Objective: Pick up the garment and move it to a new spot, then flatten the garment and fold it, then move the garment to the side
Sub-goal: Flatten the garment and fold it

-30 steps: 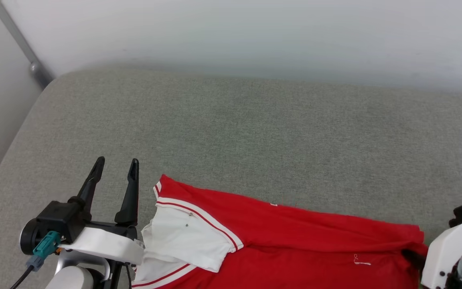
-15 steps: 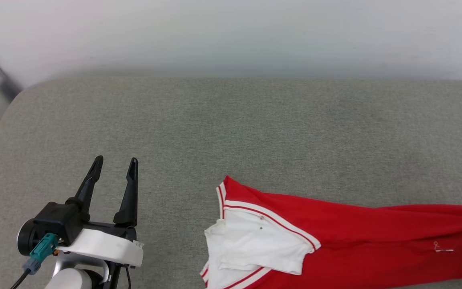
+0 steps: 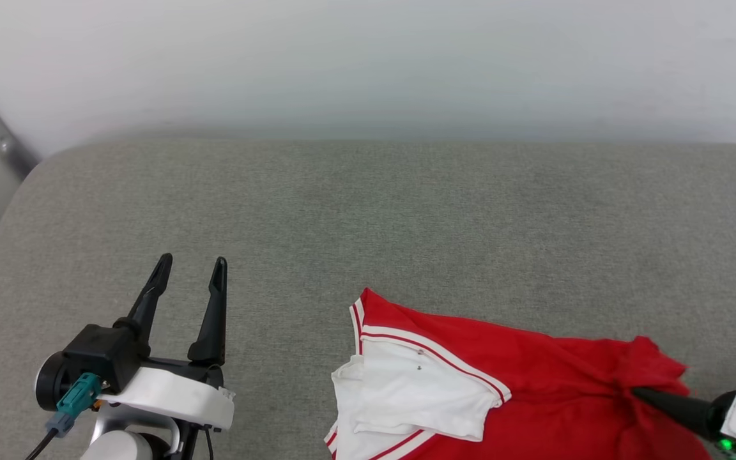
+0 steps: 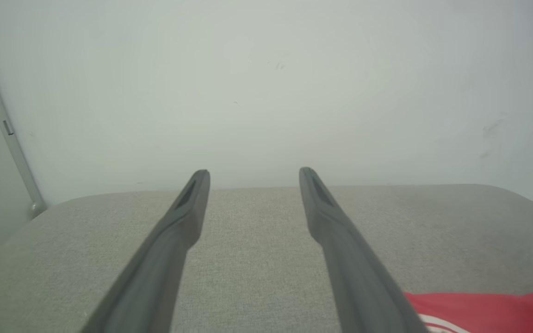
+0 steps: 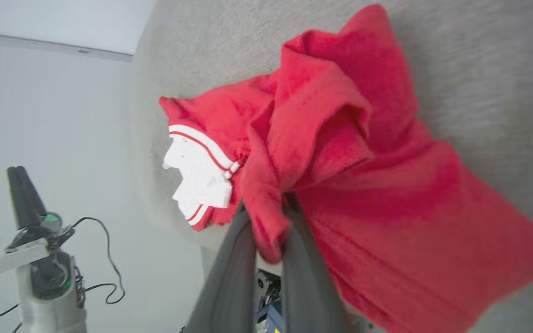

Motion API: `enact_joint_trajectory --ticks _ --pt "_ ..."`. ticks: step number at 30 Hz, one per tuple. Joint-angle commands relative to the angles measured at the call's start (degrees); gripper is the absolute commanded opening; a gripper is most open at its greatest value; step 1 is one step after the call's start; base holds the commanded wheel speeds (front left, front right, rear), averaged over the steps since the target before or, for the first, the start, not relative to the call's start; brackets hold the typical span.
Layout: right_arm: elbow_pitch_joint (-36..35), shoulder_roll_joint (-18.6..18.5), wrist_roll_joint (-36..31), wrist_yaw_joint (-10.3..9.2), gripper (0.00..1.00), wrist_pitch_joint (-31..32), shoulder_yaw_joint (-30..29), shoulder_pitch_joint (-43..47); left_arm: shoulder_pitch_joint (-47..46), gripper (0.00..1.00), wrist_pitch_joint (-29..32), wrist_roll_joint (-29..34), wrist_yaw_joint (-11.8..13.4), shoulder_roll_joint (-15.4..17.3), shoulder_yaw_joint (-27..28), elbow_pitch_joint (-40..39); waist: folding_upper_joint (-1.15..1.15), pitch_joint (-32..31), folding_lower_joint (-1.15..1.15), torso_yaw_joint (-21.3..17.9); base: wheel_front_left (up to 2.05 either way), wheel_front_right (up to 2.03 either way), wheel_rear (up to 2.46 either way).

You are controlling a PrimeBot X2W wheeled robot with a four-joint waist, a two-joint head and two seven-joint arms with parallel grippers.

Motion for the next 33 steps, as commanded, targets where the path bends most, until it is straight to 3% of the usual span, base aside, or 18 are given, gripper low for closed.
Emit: enact_joint_trajectory --ticks 1,6,7,18,26,27,28,33 --pt "3.77 0.38 7.50 -0.05 0.00 -0.32 1.38 -0.31 -0.19 1.00 0.10 0.00 -0.10 0.11 -0.21 0.02 0.00 -0.56 0.00 1.05 0.00 0.00 0.00" --pt "10.60 0.25 20.82 -0.04 0.00 -3.58 7.78 -0.44 -0.17 1.00 0.42 -0.30 -0.41 0.08 -0.69 0.48 0.00 -1.57 0.00 2.75 0.00 0.00 0.00" --pt "13.29 0.28 26.60 -0.04 0.00 -7.13 14.57 -0.15 -0.38 1.00 0.53 -0.26 -0.68 0.01 -1.03 0.64 0.00 -2.03 0.00 3.97 0.00 0.00 0.00" --pt "15.07 0.21 37.79 -0.04 0.00 -24.51 35.29 -7.69 -2.08 1.00 0.74 -0.44 -1.69 -0.83 -2.62 1.54 0.00 -0.93 0.00 8.17 0.00 0.00 0.00" --pt "22.48 -0.05 23.95 -0.04 0.00 -33.07 42.11 -11.39 -3.29 1.00 -0.50 -0.78 -2.33 -2.16 -2.80 2.92 0.00 2.39 0.00 9.75 0.00 0.00 0.00" --pt "23.82 -0.09 21.82 -0.04 0.38 -34.24 42.90 -11.68 -3.43 1.00 -0.65 -0.81 -2.39 -2.34 -2.72 3.12 0.00 2.82 0.00 9.72 0.00 0.00 0.00" --pt "24.64 -0.08 20.41 -0.04 1.00 -35.37 43.70 -12.13 -3.57 1.00 -0.80 -0.81 -2.43 -2.53 -2.64 3.27 0.00 3.18 0.00 9.67 0.00 0.00 0.00" --pt "23.82 -1.36 17.59 -0.04 1.00 -37.85 47.33 -13.44 -3.93 1.00 -1.41 -0.65 -2.74 -2.87 -2.21 4.05 0.00 4.24 0.00 8.70 0.00 0.00 0.00"
